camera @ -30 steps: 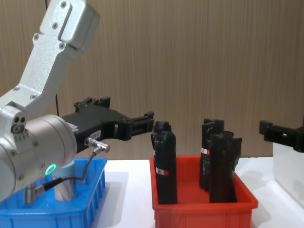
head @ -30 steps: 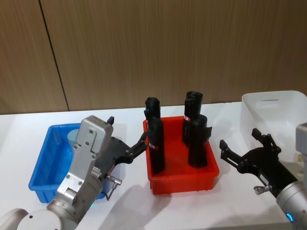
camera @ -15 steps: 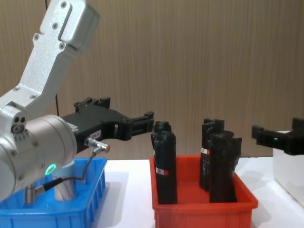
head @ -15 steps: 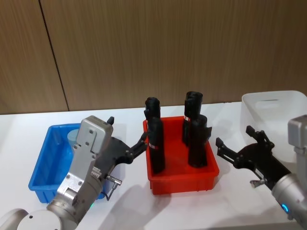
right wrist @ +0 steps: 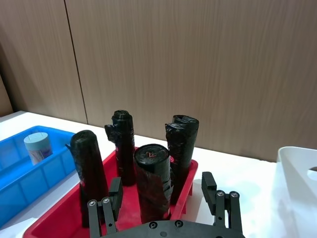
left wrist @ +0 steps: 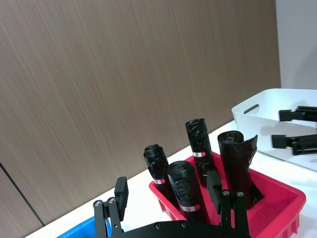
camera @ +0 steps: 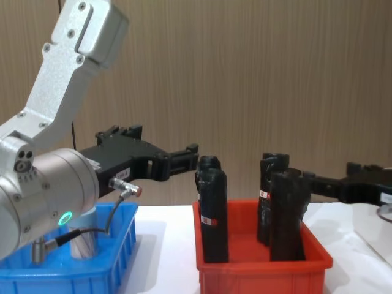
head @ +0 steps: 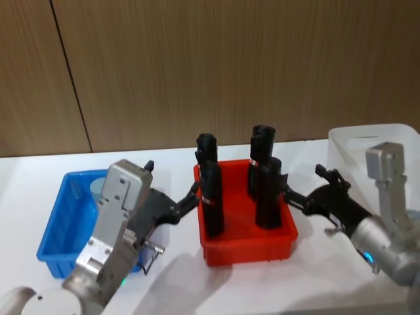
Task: Pick the cotton swabs from the blue box and place them into the white box.
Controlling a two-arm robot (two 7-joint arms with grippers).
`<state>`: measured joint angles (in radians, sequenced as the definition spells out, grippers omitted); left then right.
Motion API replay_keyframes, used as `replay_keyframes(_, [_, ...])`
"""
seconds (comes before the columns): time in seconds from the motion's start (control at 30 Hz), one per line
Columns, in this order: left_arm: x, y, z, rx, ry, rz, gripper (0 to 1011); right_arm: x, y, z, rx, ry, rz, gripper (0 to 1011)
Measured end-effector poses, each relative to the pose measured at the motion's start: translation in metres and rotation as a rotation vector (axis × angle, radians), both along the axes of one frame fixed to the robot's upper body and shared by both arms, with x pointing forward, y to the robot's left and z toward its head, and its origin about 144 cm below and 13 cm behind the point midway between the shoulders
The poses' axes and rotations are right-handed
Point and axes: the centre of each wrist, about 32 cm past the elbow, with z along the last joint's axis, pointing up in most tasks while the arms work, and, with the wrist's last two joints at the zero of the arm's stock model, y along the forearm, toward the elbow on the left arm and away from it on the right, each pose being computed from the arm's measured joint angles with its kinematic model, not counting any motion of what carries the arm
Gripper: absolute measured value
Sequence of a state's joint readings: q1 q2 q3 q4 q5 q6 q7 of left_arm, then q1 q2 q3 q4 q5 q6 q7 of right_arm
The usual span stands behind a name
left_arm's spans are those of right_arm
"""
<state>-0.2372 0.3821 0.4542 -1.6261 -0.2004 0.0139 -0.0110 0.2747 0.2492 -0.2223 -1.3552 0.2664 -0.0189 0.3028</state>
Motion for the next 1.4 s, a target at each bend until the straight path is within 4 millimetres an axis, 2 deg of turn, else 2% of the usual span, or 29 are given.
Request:
replay_keyframes(0.43, [0.0, 0.0, 0.0, 0.0, 0.0, 0.0, 1004, 0.053, 0.001, -0.009, 0.025, 0.032, 0.049, 1001])
replay_keyframes(0.77, [0.0, 0.0, 0.0, 0.0, 0.0, 0.0, 1004, 0.083, 0.001, -0.01, 0.044, 0.043, 0.057, 1001])
replay_keyframes(1.1, [0.0, 0.0, 0.0, 0.0, 0.0, 0.0, 1004, 0.101, 0.001, -0.009, 0.062, 0.05, 0.076, 1001])
replay_keyframes(1.4, [0.0, 0.0, 0.0, 0.0, 0.0, 0.0, 1004, 0.106, 0.001, -0.009, 0.089, 0.052, 0.131, 1001])
